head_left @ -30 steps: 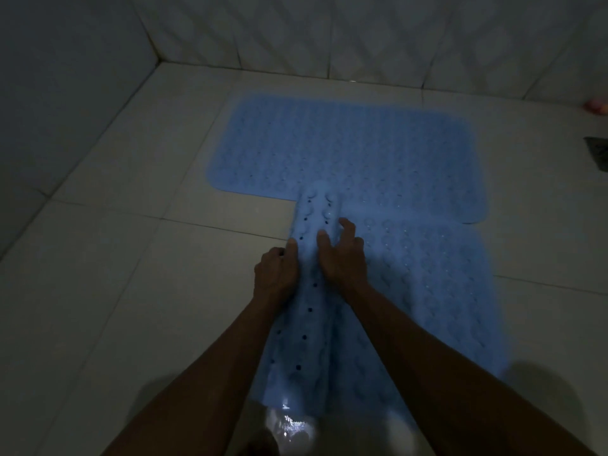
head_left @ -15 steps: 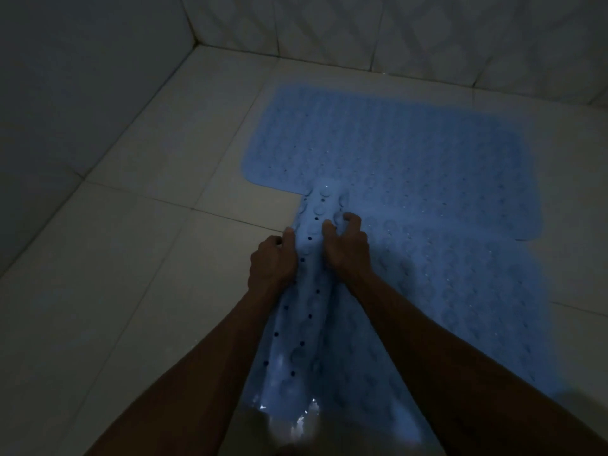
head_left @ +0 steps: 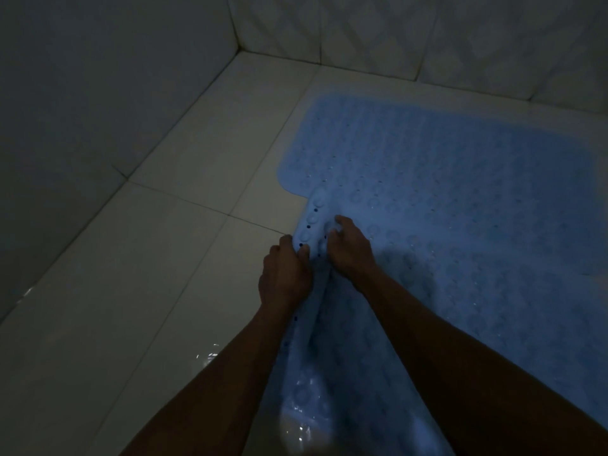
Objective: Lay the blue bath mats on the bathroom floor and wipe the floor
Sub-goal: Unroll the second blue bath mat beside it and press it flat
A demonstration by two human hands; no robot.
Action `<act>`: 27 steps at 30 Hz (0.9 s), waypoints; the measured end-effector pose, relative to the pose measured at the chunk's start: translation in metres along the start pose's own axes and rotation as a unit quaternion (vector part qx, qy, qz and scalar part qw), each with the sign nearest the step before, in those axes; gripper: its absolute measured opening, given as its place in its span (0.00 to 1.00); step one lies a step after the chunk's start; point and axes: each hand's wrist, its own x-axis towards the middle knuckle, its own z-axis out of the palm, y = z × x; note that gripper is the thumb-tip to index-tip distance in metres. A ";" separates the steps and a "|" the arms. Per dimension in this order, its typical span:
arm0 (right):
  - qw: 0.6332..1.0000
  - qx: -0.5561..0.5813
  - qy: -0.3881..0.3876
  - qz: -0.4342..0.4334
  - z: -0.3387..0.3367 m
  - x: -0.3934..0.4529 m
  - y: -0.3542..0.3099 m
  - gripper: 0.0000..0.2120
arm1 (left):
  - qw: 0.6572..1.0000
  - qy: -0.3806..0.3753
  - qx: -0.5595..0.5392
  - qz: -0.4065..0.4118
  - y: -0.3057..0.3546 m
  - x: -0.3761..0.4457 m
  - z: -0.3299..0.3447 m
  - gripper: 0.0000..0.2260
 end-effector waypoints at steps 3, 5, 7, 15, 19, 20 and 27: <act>0.999 -0.044 -0.011 -0.028 0.002 0.006 0.002 0.22 | 0.998 0.060 0.014 0.024 0.002 -0.003 0.000 0.20; 0.998 -0.057 -0.022 -0.031 0.005 0.010 0.003 0.21 | 0.995 0.058 0.042 0.070 0.000 -0.003 -0.001 0.22; 0.997 -0.067 -0.025 -0.042 0.006 0.013 0.003 0.22 | 0.992 0.032 0.092 0.083 -0.008 0.003 -0.004 0.25; 0.981 -0.168 0.001 -0.098 0.013 0.021 0.007 0.24 | 0.956 0.059 0.257 0.130 -0.011 0.034 -0.022 0.34; 0.956 -0.272 0.026 -0.111 0.008 0.027 0.010 0.25 | 0.904 0.087 0.361 0.213 -0.001 0.060 -0.025 0.34; 0.949 -0.296 0.021 -0.112 0.007 0.029 0.014 0.26 | 0.891 0.089 0.391 0.214 0.002 0.066 -0.026 0.34; 0.928 -0.364 -0.028 -0.081 0.000 0.036 0.042 0.30 | 0.811 0.037 0.561 0.162 0.010 0.086 -0.017 0.33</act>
